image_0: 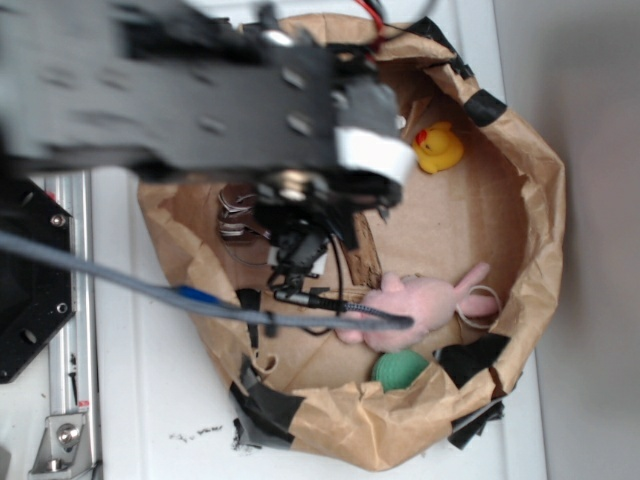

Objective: Grab the white paper.

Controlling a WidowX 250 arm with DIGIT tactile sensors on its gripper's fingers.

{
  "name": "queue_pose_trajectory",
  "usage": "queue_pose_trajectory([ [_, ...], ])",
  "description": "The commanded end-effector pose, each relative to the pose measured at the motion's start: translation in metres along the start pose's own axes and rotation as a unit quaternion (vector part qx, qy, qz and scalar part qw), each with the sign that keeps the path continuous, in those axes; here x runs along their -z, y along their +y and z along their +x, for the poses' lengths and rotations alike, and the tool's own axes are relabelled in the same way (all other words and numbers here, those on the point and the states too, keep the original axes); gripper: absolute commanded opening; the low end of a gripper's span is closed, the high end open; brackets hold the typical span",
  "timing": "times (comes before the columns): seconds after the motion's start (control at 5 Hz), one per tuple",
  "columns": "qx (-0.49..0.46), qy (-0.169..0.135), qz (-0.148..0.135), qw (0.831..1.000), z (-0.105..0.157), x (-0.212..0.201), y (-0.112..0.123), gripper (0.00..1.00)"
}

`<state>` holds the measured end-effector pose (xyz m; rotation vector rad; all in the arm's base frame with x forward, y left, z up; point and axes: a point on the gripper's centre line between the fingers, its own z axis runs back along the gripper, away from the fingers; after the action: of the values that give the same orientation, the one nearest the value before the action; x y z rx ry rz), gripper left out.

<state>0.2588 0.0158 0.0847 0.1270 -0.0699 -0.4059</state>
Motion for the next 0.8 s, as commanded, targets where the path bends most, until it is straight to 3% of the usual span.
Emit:
queue_pose_trajectory([
  [0.0, 0.167, -0.055, 0.04, 0.984, 0.01, 0.007, 0.007, 1.0],
  [0.2, 0.162, -0.036, 0.033, 0.986, 0.01, 0.023, 0.028, 1.0],
  [0.6, 0.19, -0.009, 0.034, 0.981, -0.002, 0.037, 0.041, 1.0],
])
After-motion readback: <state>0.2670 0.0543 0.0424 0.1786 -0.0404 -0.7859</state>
